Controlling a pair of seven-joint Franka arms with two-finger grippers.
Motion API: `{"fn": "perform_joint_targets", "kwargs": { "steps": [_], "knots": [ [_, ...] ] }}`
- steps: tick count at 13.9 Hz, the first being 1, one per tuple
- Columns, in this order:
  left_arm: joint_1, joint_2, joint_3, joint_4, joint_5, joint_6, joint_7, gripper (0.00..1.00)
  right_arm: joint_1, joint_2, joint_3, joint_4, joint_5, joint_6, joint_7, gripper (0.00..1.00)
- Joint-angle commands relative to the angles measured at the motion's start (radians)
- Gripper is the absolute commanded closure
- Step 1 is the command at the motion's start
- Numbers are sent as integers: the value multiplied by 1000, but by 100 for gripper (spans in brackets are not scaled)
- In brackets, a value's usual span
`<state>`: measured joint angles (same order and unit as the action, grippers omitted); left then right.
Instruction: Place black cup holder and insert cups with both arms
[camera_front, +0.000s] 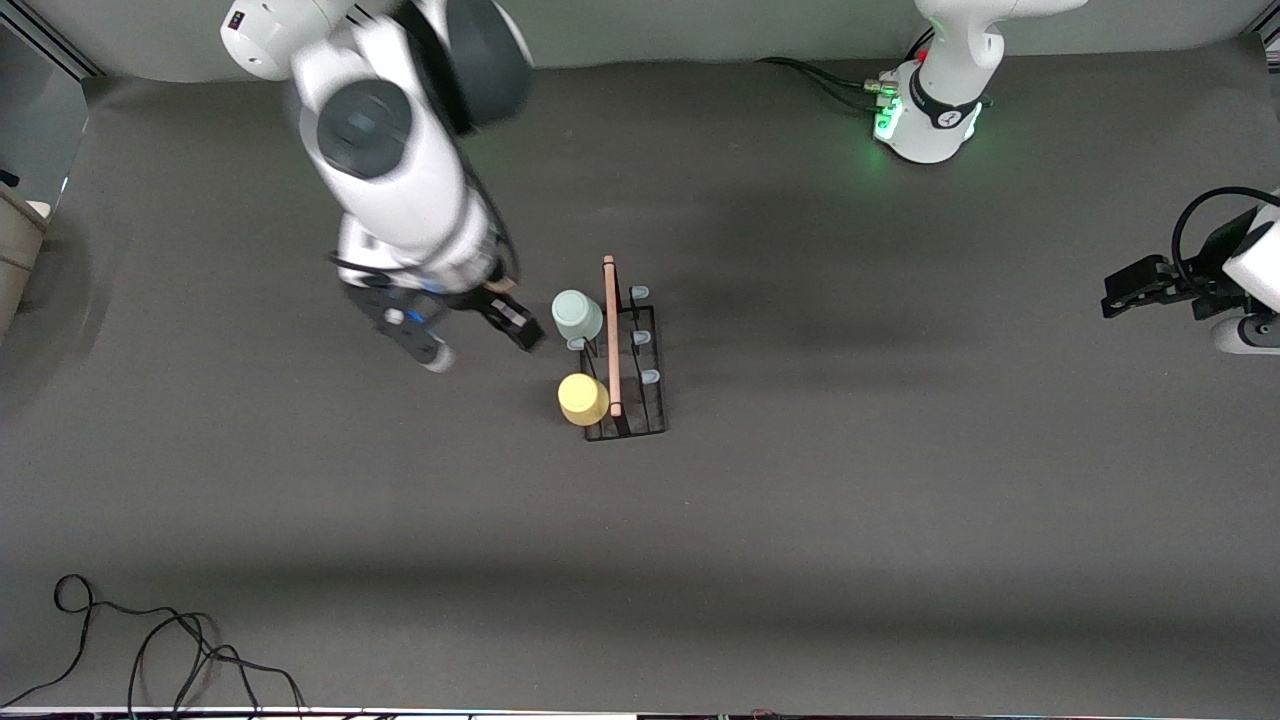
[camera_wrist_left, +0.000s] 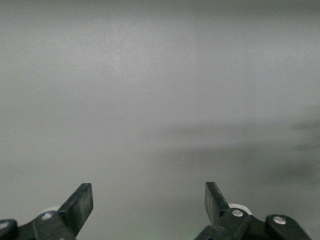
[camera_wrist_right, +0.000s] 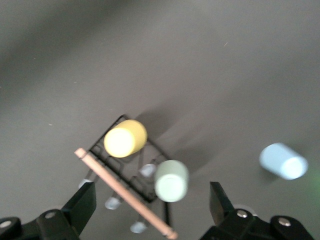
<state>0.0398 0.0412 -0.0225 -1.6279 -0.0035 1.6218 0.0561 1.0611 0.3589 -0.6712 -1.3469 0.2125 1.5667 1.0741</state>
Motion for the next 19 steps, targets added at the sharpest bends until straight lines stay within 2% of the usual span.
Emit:
{"fn": "perform_joint_targets", "kwargs": {
  "steps": [1,2,3,5,6,11,12,14,19],
  "knots": [
    [-9,-9,4,2,20,-3,-4,0,-110,-164,48,-61,-51,-74,-248,0],
    [-11,-12,4,2,28,-6,-4,0,-175,-213,86,-84,-83,-91,-348,0],
    [-12,-12,3,2,39,-13,-2,0,-266,-259,160,-106,-138,-111,-441,0],
    [-11,-20,3,3,42,-19,2,0,-492,-325,348,-138,-209,-125,-608,0],
    [-11,-21,3,10,42,-20,2,0,-598,-346,416,-152,-214,-129,-690,0],
    [-8,-20,4,17,40,-17,-1,0,-951,-370,593,-158,-225,-139,-1049,0],
    [-5,-20,6,17,40,-19,1,0,-1005,-368,623,-158,-225,-136,-1089,0],
    [0,-20,7,17,40,-17,1,0,-1062,-359,641,-158,-225,-128,-1144,0],
    [2,-20,13,19,39,-17,1,0,-1063,-338,630,-153,-226,-90,-1169,0]
  ]
}}
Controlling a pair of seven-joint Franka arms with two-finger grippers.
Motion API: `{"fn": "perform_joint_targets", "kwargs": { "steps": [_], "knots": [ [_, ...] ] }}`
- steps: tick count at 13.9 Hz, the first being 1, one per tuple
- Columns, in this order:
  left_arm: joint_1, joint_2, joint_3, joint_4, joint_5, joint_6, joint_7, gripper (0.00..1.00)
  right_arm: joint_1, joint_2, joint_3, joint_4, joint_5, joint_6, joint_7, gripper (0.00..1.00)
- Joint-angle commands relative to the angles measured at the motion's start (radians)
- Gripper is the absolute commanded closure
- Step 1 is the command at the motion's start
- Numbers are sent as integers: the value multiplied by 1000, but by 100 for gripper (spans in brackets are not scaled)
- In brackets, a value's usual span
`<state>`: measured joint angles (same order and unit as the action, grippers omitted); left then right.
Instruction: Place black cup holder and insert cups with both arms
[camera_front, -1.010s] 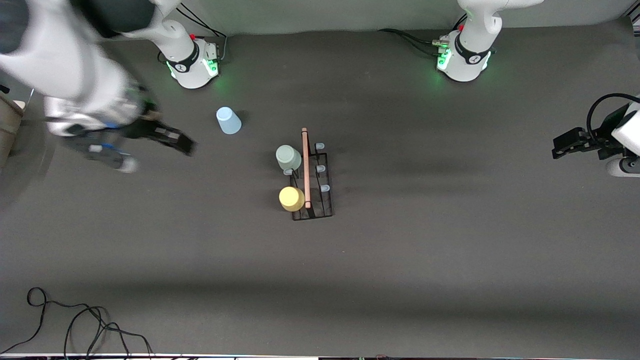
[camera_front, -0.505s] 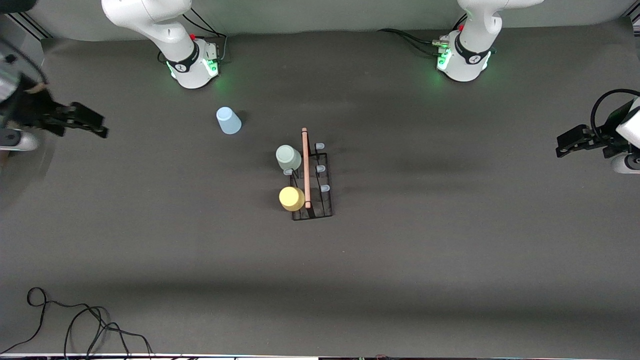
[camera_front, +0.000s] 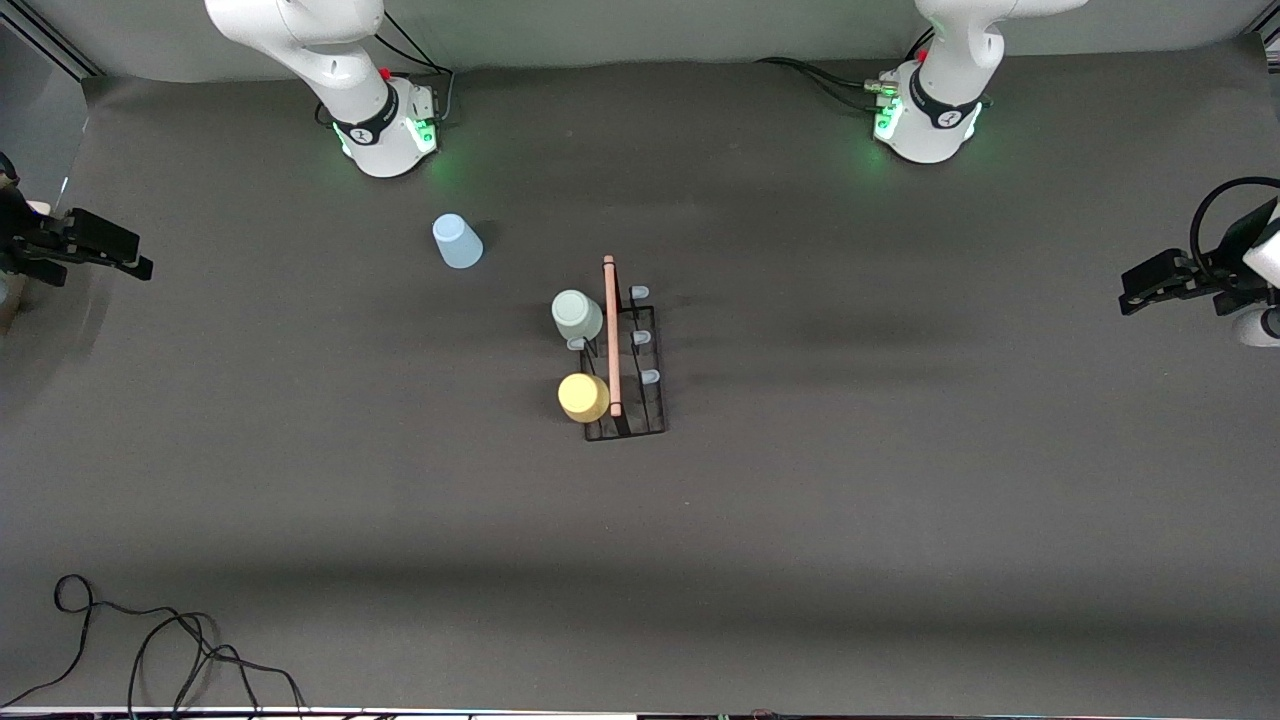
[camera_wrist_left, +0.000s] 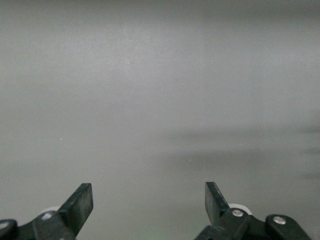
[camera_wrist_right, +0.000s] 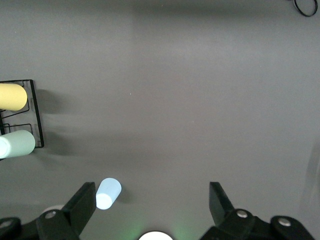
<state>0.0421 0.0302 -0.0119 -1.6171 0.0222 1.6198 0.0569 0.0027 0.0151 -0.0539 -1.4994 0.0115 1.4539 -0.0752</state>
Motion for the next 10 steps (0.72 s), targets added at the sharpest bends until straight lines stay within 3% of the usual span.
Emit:
{"fn": "perform_joint_targets", "kwargs": {
  "steps": [1,10],
  "knots": [
    [-1,-9,3,8,13,-15,0,0,-1,6,12,-1,-25,25,-21,0],
    [2,-3,6,29,5,-3,0,0,-1,22,5,-7,-22,34,-17,0]
  ]
}}
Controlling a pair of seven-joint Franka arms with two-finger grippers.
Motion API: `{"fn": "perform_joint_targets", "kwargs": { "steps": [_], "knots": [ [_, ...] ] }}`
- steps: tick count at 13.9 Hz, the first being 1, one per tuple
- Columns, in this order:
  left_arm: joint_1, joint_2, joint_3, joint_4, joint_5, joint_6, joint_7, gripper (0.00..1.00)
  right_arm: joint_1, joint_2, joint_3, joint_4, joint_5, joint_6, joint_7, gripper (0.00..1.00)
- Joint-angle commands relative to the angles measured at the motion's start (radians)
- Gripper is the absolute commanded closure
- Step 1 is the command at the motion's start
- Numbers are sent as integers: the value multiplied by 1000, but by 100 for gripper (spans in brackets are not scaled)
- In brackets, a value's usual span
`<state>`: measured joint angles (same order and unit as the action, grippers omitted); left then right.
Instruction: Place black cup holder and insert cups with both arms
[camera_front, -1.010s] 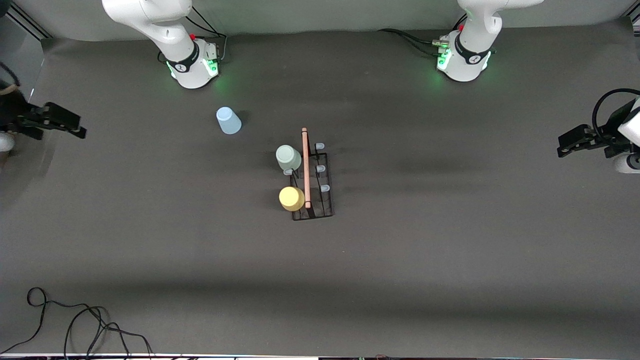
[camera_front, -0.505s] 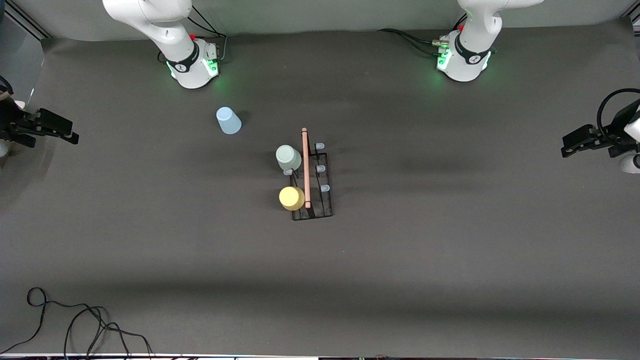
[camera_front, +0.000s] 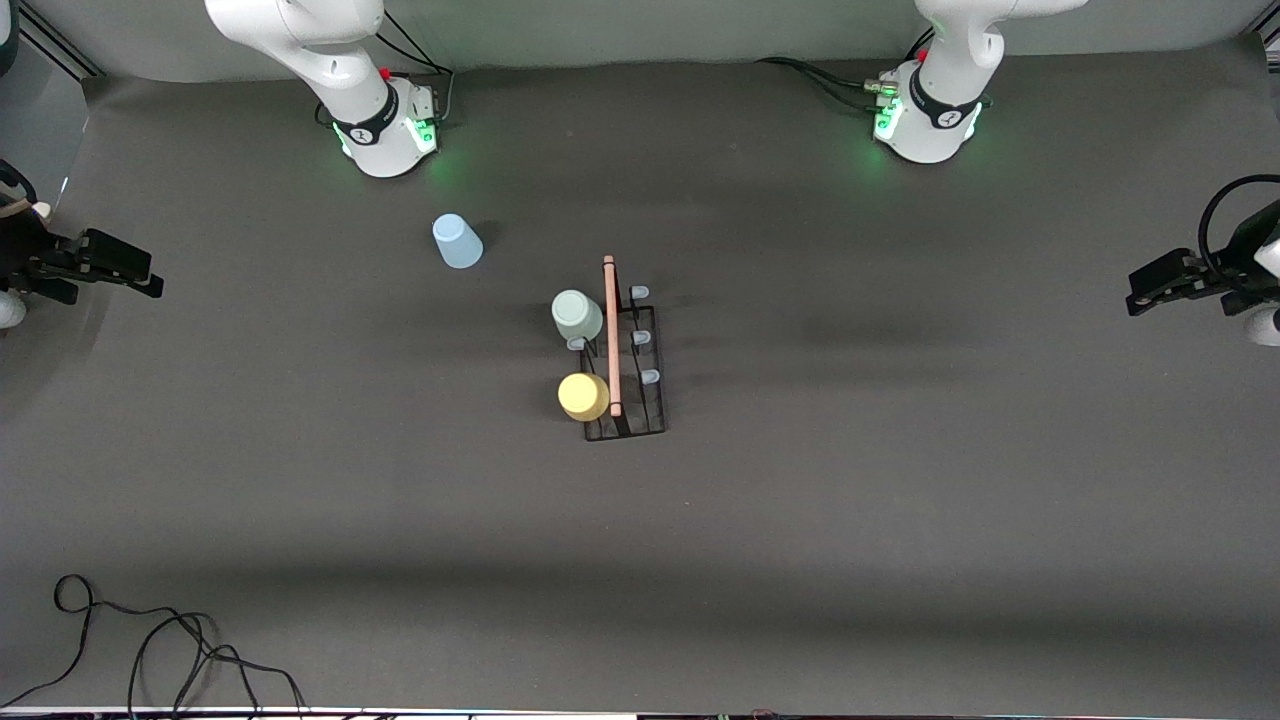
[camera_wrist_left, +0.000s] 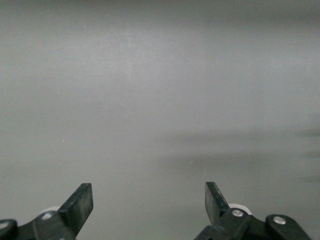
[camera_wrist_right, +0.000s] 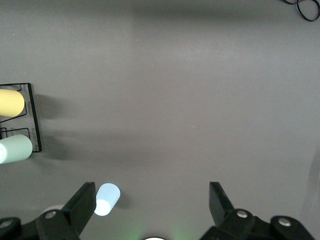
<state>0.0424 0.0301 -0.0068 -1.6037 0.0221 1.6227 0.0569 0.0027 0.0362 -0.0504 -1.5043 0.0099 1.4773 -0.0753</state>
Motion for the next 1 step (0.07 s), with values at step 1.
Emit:
{"fn": "perform_joint_targets", "kwargs": {
  "steps": [1],
  "knots": [
    [1,-1,1,16,5,-4,-2,0,-4,1,1,-2,-21,11,-15,0]
  ]
}}
